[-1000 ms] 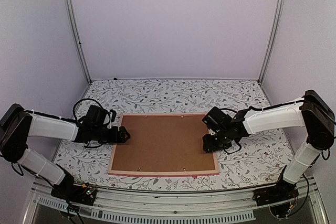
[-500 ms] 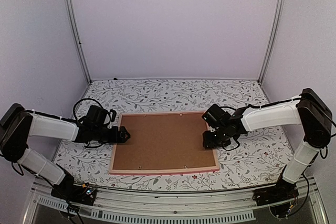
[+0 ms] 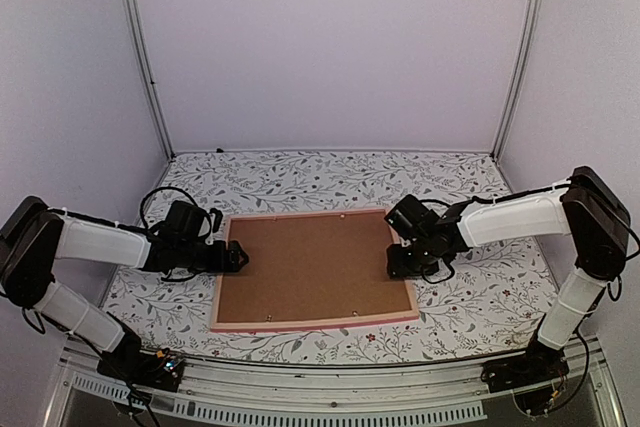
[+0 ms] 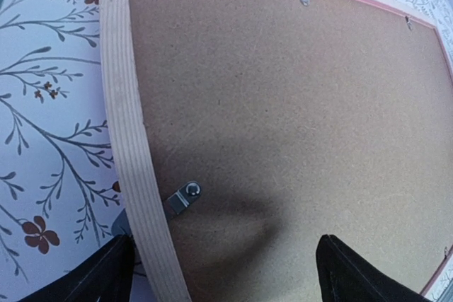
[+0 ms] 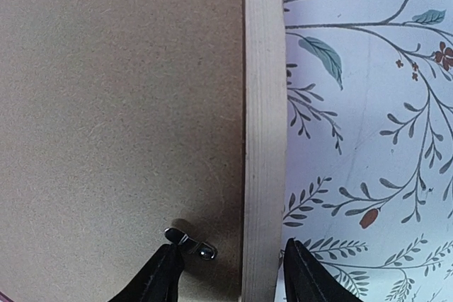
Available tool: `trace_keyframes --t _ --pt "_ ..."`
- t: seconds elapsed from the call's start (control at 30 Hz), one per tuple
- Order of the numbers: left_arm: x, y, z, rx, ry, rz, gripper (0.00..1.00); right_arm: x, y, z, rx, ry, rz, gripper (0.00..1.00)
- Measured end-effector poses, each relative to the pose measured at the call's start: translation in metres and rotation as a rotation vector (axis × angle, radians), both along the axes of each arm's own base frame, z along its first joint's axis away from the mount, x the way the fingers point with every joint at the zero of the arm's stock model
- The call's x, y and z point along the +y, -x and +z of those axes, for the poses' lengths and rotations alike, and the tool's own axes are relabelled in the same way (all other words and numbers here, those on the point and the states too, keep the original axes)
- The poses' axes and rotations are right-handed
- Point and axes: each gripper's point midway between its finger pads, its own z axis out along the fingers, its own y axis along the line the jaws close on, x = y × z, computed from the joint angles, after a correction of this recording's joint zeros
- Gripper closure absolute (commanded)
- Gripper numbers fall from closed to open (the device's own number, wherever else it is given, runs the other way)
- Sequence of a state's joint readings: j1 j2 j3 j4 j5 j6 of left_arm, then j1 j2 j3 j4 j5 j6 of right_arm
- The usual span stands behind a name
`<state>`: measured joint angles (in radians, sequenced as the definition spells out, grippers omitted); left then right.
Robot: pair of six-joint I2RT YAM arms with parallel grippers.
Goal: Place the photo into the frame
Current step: Press the fastener onto the backboard.
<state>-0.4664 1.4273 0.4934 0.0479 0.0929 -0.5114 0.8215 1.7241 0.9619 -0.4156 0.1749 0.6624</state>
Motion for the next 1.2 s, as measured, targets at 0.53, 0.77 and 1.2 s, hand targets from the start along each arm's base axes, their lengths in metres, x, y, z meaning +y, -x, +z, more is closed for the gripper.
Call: trace_keyframes --t 0.53,0.77,1.2 --pt "0.000 0.000 0.000 -0.004 -0.009 -0.005 0.08 -0.007 -0.014 0.001 -0.055 0.014 -0.066 0.33" --pt "-0.001 -0.001 0.000 -0.005 -0.012 -0.004 0.08 -0.006 -0.023 0.002 -0.081 0.012 -0.045 0.33" --pt "-0.001 -0.001 0.000 -0.006 -0.015 -0.004 0.08 -0.008 -0.035 0.003 -0.101 -0.002 -0.026 0.47"
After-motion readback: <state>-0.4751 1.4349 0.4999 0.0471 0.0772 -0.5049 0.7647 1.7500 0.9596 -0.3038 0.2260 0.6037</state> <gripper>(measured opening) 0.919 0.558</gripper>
